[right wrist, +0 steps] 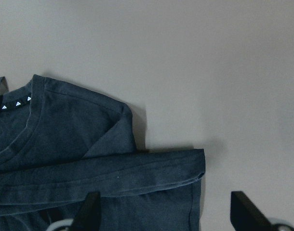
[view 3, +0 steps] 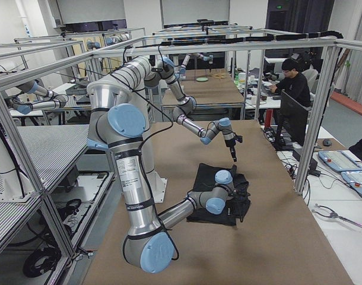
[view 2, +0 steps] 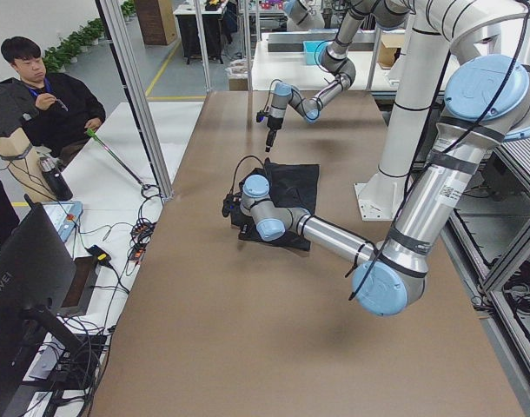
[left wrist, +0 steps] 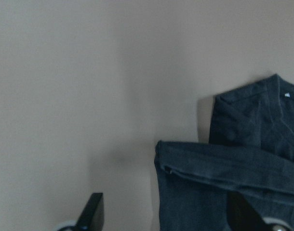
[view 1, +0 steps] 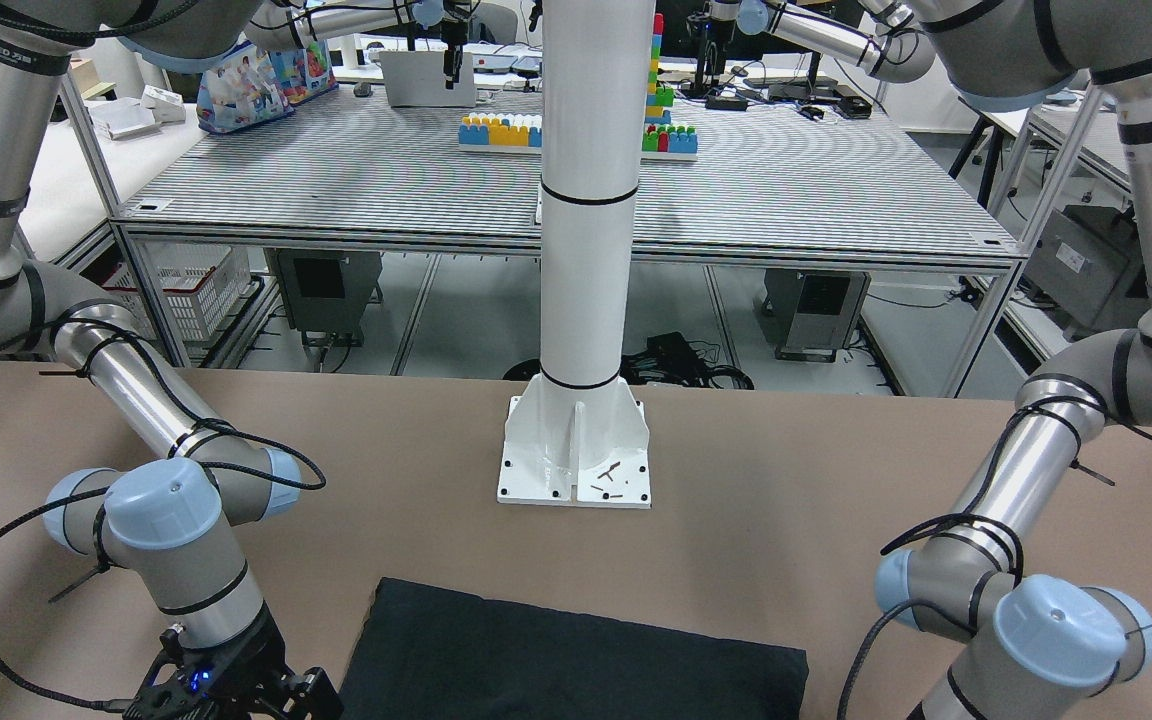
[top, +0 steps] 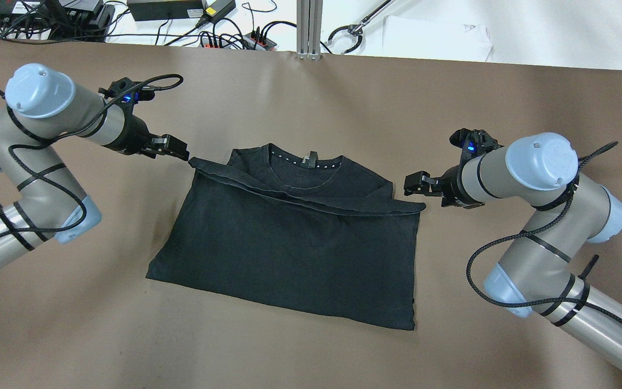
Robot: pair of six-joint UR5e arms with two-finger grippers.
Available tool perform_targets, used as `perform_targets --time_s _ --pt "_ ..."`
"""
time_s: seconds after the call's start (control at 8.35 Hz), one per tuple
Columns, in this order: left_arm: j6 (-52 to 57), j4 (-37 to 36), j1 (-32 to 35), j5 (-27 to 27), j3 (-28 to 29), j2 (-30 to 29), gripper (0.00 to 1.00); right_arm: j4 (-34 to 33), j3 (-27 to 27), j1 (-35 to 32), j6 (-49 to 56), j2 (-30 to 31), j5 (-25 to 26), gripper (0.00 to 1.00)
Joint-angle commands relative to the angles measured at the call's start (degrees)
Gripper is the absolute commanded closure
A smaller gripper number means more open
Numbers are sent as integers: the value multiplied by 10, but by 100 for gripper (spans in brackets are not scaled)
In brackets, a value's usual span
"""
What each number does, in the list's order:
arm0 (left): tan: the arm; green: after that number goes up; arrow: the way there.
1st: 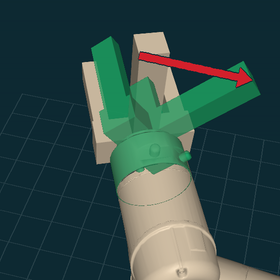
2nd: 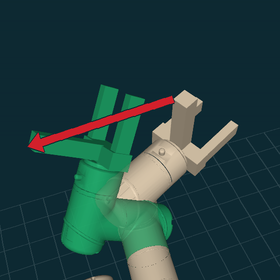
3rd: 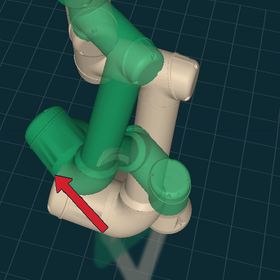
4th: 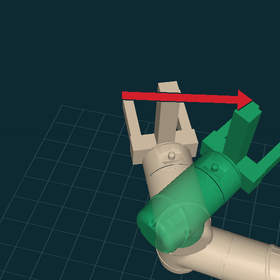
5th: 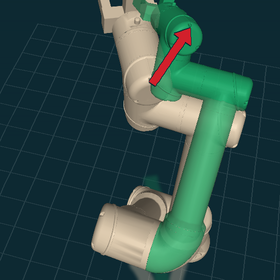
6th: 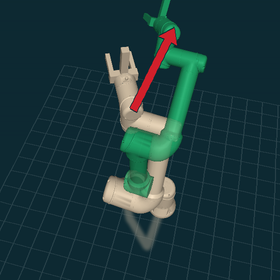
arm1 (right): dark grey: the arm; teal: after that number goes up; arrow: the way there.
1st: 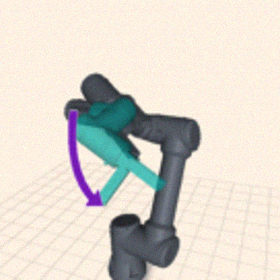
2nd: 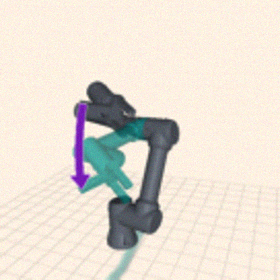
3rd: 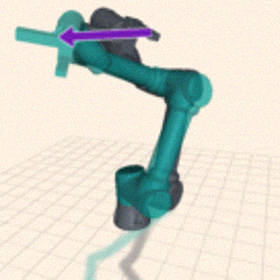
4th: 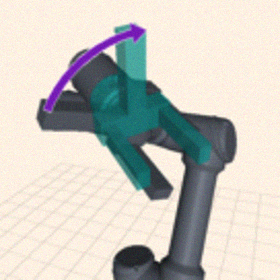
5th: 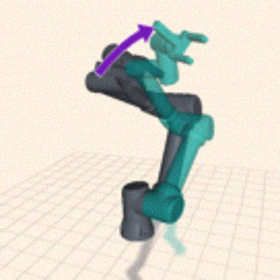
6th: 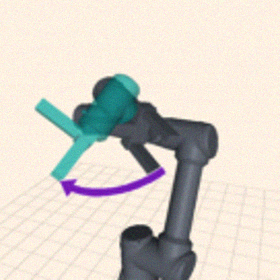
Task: Fold clothes
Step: 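Release the hem and move both grippers to the folded shirt's sides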
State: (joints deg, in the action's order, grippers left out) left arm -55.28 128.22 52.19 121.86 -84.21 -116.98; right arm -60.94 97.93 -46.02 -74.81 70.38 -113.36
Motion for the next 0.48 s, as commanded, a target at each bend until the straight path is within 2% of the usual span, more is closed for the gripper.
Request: perform_targets --time_s 0.0,0.36 --pt "-8 88 -42 22 -64 108 0 2 3 5 5 5 12 6" --pt "-10 92 -102 18 -100 145 0 3 6 4 5 7 13 6"
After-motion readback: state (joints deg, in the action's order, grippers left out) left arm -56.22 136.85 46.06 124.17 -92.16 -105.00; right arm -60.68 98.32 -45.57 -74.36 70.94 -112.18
